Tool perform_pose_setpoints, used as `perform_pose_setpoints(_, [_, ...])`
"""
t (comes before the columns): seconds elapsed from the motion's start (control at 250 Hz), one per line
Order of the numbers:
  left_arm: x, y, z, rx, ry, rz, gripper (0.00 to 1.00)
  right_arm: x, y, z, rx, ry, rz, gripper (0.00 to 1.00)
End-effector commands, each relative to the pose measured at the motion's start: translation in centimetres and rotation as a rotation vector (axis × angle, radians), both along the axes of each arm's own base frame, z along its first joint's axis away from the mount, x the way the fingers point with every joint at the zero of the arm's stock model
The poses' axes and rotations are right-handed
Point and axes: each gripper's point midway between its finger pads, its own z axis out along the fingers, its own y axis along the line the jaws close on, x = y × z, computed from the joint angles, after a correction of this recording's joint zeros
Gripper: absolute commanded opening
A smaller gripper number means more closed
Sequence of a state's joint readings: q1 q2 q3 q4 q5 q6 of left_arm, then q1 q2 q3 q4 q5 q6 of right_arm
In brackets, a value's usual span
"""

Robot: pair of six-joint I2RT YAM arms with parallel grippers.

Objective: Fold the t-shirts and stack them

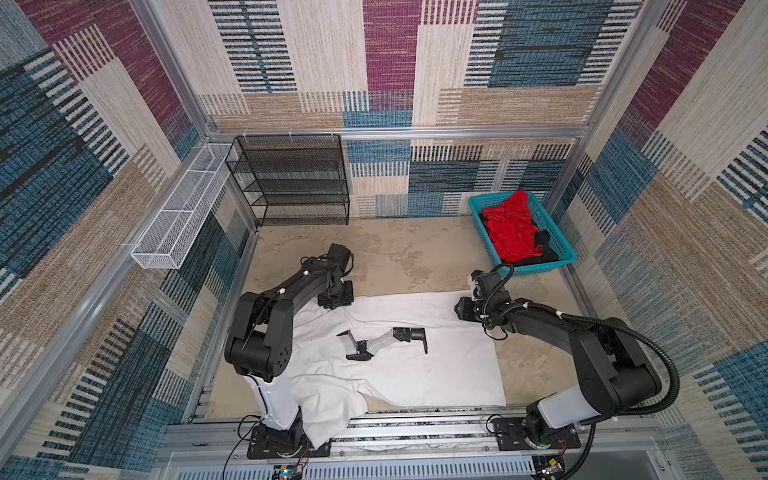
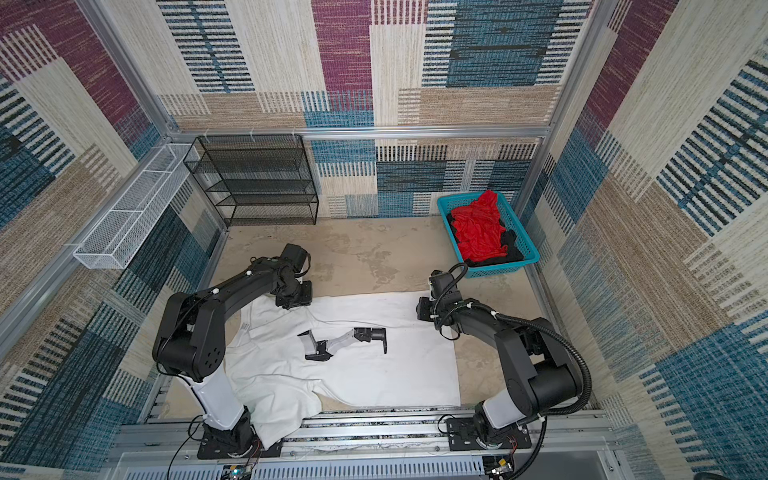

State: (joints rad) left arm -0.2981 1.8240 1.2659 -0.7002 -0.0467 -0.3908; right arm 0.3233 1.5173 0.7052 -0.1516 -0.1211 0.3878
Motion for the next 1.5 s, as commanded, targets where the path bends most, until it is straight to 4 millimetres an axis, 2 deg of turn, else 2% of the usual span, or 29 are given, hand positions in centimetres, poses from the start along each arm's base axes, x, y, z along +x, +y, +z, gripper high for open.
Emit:
perform_pose_setpoints(0.0, [-0.4, 0.3, -0.3, 0.048, 0.020, -0.032, 0.39, 0.4, 0.2, 0.1, 0.010, -0.022, 0.004, 0.44])
perform_pose_setpoints(0.048, [-0.5, 0.2, -0.4, 0.055, 0.024, -0.035, 0.38, 0.3, 0.2, 0.0, 0.009, -0.019, 0.007, 0.44])
perform_pose_setpoints(0.156, [-0.8, 0.3, -0.6, 0.084, 0.042, -0.032, 0.28, 0.3, 0.4, -0.2, 0.011, -0.013, 0.015, 0.44])
perform_pose_setpoints(0.34, [-1.4, 0.7, -0.4, 0.105, 0.055, -0.021, 0.00, 0.3, 0.5, -0.3, 0.018, -0.013, 0.020, 0.45])
perform_pose_setpoints(0.496, [-2.5, 0.6, 0.5, 0.076, 0.041, 0.005, 0.00, 0.1, 0.5, -0.5, 0.018, -0.012, 0.025, 0.45])
perform_pose_setpoints(0.62, [-4.4, 0.6, 2.3, 0.050, 0.007, 0.043, 0.00, -0.1, 0.4, -0.8, 0.016, -0.009, 0.024, 0.45])
perform_pose_setpoints(0.756, [-7.6, 0.4, 3.6, 0.013, -0.006, 0.083, 0.00, -0.1, 0.6, -0.9, 0.025, -0.006, 0.026, 0.45])
perform_pose_setpoints(0.944, [-13.3, -0.1, 3.7, -0.035, 0.017, 0.121, 0.00, 0.3, 0.8, -1.0, 0.028, -0.007, 0.035, 0.45])
perform_pose_setpoints(0.992, [-14.4, -0.4, 4.0, -0.056, 0.009, 0.128, 0.08, 0.4, 0.9, -1.1, 0.028, -0.005, 0.037, 0.45])
perform_pose_setpoints(1.056, [-15.4, -0.7, 4.6, -0.082, -0.011, 0.123, 0.30, 0.6, 1.0, -1.2, 0.028, -0.006, 0.040, 0.45])
perform_pose_setpoints(1.1, [-15.7, -0.8, 5.2, -0.102, -0.032, 0.117, 0.34, 0.6, 1.0, -1.3, 0.027, -0.003, 0.041, 0.45])
perform_pose_setpoints(1.184, [-15.6, -0.8, 6.7, -0.134, -0.099, 0.097, 0.34, 0.6, 1.0, -1.4, 0.024, 0.000, 0.041, 0.45])
perform_pose_setpoints(1.276, [-14.5, 0.6, 8.0, -0.077, -0.194, 0.096, 0.38, 0.7, 0.9, -1.5, 0.019, 0.004, 0.039, 0.45])
perform_pose_setpoints(1.364, [-12.2, 3.0, 8.8, 0.044, -0.240, 0.118, 0.46, 0.7, 0.9, -1.6, 0.012, 0.007, 0.041, 0.46])
perform_pose_setpoints(1.499, [-7.3, 6.8, 8.2, 0.117, -0.212, 0.213, 0.48, 0.5, 0.6, -2.0, -0.001, 0.017, 0.043, 0.46])
